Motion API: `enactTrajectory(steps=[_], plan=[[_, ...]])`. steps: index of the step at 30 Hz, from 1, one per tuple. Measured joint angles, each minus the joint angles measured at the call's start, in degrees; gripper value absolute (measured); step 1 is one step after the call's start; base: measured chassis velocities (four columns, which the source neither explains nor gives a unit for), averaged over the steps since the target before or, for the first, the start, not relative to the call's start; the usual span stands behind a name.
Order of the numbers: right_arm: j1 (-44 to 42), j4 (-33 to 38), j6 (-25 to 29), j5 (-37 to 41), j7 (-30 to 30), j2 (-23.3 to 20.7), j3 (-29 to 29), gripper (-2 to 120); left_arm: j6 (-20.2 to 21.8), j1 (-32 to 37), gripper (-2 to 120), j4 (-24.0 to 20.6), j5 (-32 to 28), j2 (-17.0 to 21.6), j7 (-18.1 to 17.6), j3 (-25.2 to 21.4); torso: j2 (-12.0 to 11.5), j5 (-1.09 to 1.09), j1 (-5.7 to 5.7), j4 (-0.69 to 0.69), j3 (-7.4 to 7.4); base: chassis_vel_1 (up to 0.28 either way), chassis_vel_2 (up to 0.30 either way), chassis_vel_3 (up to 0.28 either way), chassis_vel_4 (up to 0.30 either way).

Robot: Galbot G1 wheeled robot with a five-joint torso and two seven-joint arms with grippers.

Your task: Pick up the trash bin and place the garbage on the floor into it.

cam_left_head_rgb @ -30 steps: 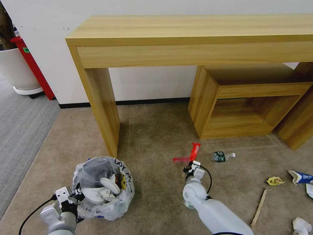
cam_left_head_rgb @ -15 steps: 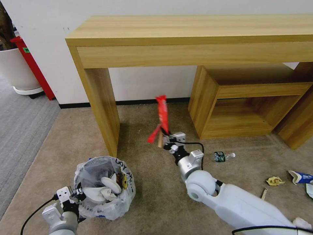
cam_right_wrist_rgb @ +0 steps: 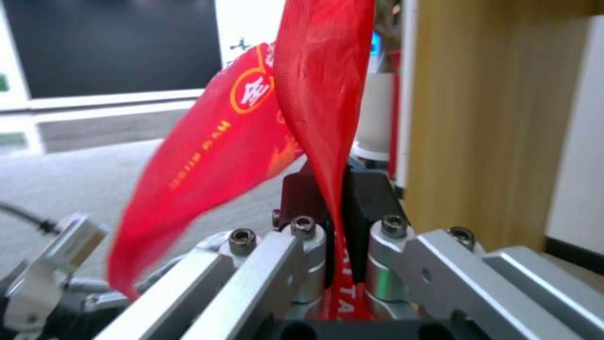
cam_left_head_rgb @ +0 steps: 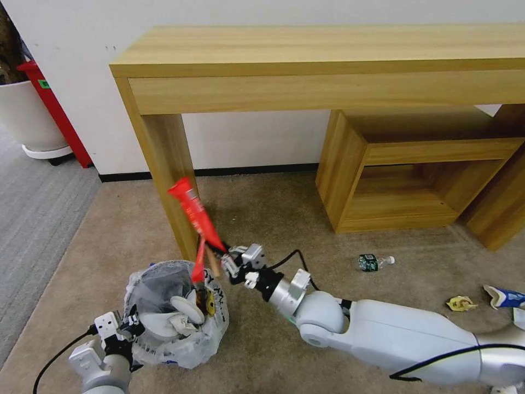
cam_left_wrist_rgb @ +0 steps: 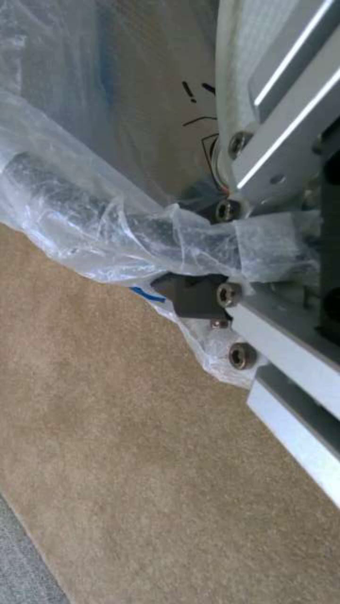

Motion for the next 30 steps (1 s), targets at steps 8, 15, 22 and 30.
enactTrajectory(steps=[8,15,22,30], plan=[[2.16,-5.03,0.59,-2.76,-0.35,2.95,-4.42,3,0.07,0.41,0,-0.95,-0.28,0.09,-0.1,-0.34,0.01,0.0,0.0,0.0,0.0,0.0,0.0,0.0,0.0],[1.96,-9.45,0.6,-4.36,-0.19,6.4,-6.66,3,0.1,0.56,0,-1.26,-0.26,-0.19,-0.12,-0.31,0.0,0.01,0.0,0.0,0.0,0.0,0.0,0.0,0.0],[0.95,-12.27,0.6,-5.79,0.2,9.69,-8.48,3,0.16,0.46,0,-1.44,-0.3,-0.22,-0.13,-0.4,0.0,0.01,0.0,-0.01,0.0,0.0,0.0,0.0,0.0],[0.64,-16.83,0.78,-8.42,0.82,14.11,-10.26,3,0.16,0.66,0,-1.97,-0.45,-0.29,-0.16,-0.66,0.0,0.01,0.0,0.0,0.0,0.0,0.0,0.0,0.0]])
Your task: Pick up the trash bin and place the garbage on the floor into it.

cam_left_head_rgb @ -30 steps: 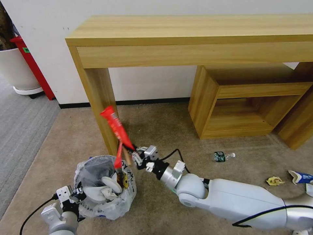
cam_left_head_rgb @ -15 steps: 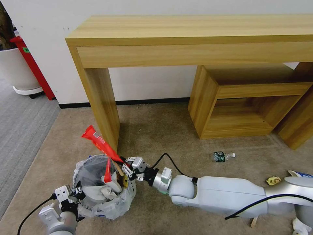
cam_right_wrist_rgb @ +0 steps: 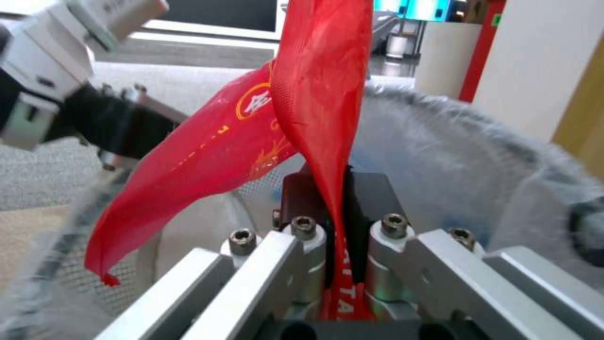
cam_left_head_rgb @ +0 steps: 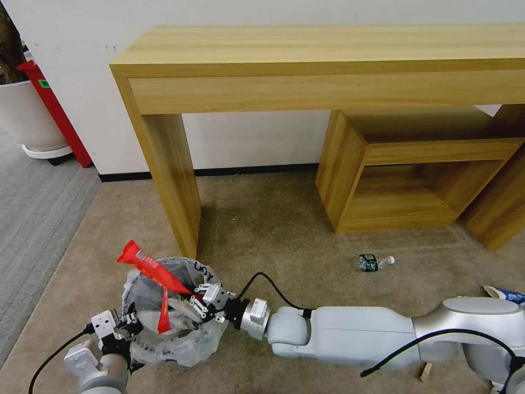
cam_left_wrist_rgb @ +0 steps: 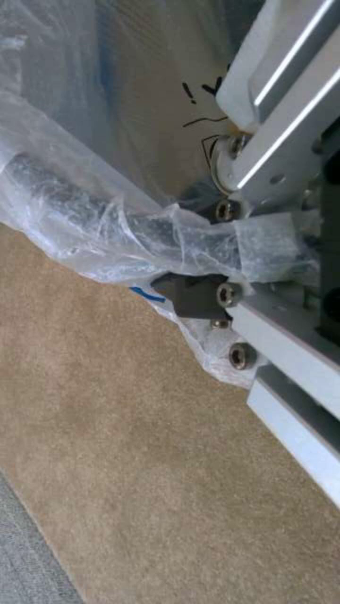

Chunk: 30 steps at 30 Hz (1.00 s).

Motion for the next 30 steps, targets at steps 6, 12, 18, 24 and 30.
enactTrajectory(steps=[6,12,18,24,30], plan=[[-0.07,-2.71,-0.08,-0.9,0.59,2.2,-0.55,8,0.0,0.25,0,-0.39,-0.04,-0.08,0.0,-0.02,0.0,0.0,0.0,0.0,0.0,0.0,0.0,0.0,0.0],[-0.26,-4.3,-0.82,-2.39,1.2,2.71,-0.47,32,0.0,0.41,0,-0.56,-0.11,0.07,0.01,-0.07,0.0,0.0,0.0,0.0,0.0,0.0,0.0,0.0,0.0],[-0.55,-4.54,-0.99,-3.28,1.5,2.26,0.17,51,0.01,0.35,0,-0.5,-0.2,0.1,0.27,0.07,0.0,0.01,0.0,0.0,0.0,0.0,0.0,0.0,0.0],[-1.18,-4.39,-0.73,-4.19,1.62,1.75,1.2,73,0.01,0.21,0,-0.16,-0.32,0.25,0.39,0.24,0.0,0.01,0.0,0.0,0.0,0.0,0.0,0.0,0.0],[-2.01,-1.61,-1.2,-2.53,2.31,-0.91,4.4,95,0.0,0.26,0,0.36,-0.74,1.04,-0.09,-0.39,0.0,0.0,0.0,0.0,0.0,0.0,0.0,0.0,0.0]])
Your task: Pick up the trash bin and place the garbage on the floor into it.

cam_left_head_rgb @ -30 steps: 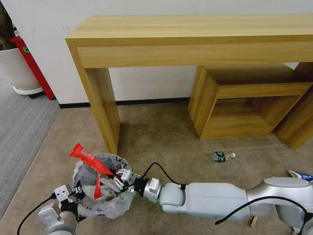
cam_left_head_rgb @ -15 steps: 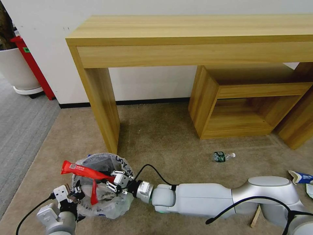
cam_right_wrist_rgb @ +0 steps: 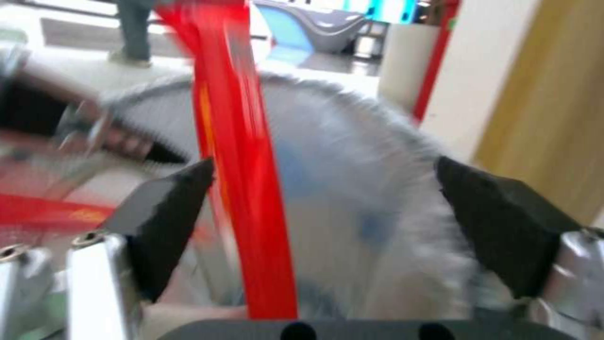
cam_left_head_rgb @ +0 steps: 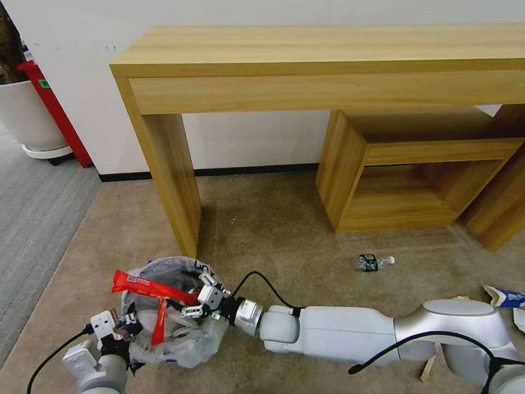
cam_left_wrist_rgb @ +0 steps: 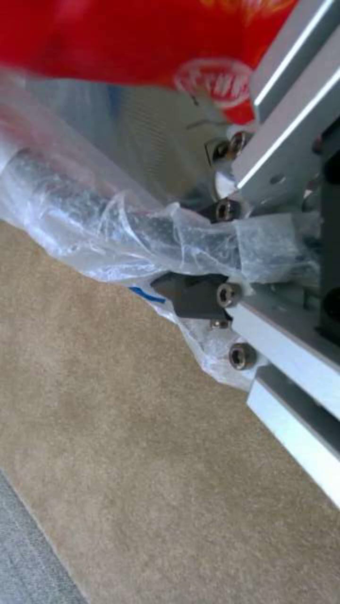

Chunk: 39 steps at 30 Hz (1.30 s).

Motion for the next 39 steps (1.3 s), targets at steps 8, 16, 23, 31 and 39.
enactTrajectory(steps=[8,16,23,31,39], plan=[[-1.69,4.04,-0.73,1.54,0.5,-3.33,3.47,99,0.02,-0.19,0,0.72,-0.21,0.51,-0.11,-0.09,0.0,0.0,0.0,-0.01,0.0,0.0,0.0,0.0,0.0],[-3.56,6.53,-1.11,4.38,1.38,-2.18,7.22,98,0.02,-0.26,0,1.29,-0.24,0.55,-0.09,-0.05,0.0,0.0,0.0,0.01,0.0,0.0,0.0,0.0,0.0],[-5.52,11.27,-4.18,9.65,3.76,-1.88,15.22,99,0.02,-0.31,0,1.49,-0.29,0.94,-0.07,-0.11,0.0,0.0,0.0,0.01,0.0,0.0,0.0,0.0,0.0],[-9.85,14.35,-10.02,13.31,9.99,-5.21,28.93,100,-0.04,-0.39,0,1.51,-0.49,1.1,0.05,-0.1,0.0,0.01,0.0,0.0,0.0,0.0,0.0,0.0,0.0],[-17.4,16.12,-18.6,10.02,19.4,-13.25,44.73,100,-0.09,-0.01,0,1.31,-0.09,1.51,0.56,0.0,0.0,0.02,0.0,0.0,0.0,0.0,0.0,0.0,0.0]])
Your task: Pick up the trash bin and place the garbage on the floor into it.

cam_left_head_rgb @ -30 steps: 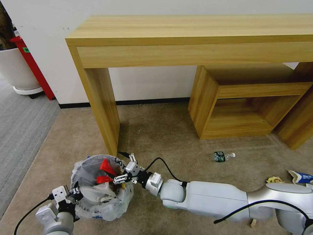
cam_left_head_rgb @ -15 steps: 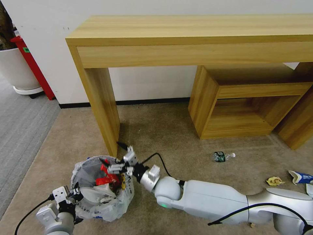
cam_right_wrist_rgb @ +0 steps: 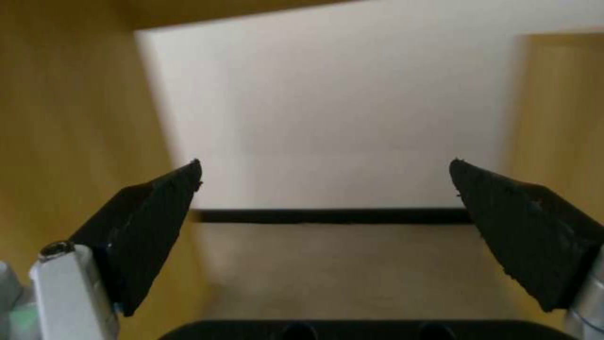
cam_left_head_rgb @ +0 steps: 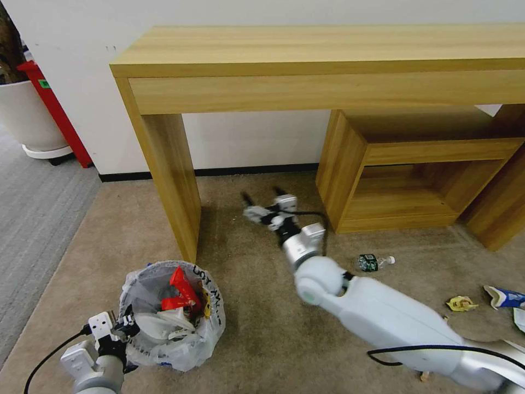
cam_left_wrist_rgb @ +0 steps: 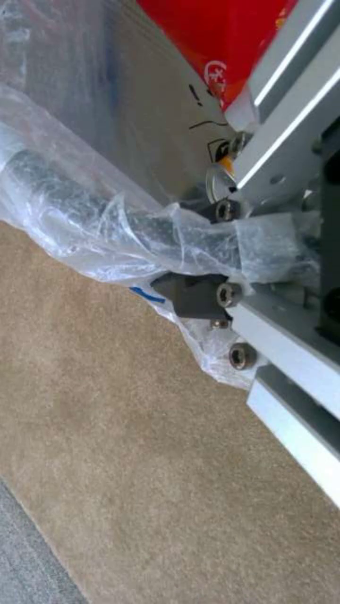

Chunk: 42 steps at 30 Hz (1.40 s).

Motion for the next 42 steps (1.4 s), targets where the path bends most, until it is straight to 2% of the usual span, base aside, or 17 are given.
enactTrajectory(steps=[8,10,13,20,42], plan=[[-10.43,0.31,-1.8,-4.87,4.19,-5.83,11.19,100,0.0,0.07,0,-0.11,0.37,0.59,0.11,0.58,0.0,-0.01,0.0,0.0,0.0,0.0,0.0,0.0,0.0],[-11.61,0.16,-1.81,-5.38,4.42,-6.23,12.34,100,0.0,0.03,0,-0.11,0.41,0.65,0.13,0.66,0.0,0.0,0.0,-0.01,0.0,0.0,0.0,0.0,0.0],[-17.05,-0.19,-2.77,-6.47,6.32,-7.63,18.08,100,0.09,-0.34,0,-0.02,0.63,0.81,0.18,1.21,0.0,0.0,0.0,0.0,0.0,0.0,0.0,0.0,0.0],[-22.0,-0.7,-3.24,-7.11,7.76,-8.25,24.43,100,0.29,-0.45,0,0.11,0.79,1.03,0.19,1.77,0.0,-0.02,0.0,0.0,-0.01,-0.024,-0.019,-0.032,-0.027],[-26.1,-1.82,0.5,-12.13,7.84,-4.91,28.12,100,-0.01,0.77,0,-1.12,0.5,2.08,0.35,1.42,0.0,-0.02,0.0,0.0,0.0,-0.021,-0.023,-0.025,-0.022]])
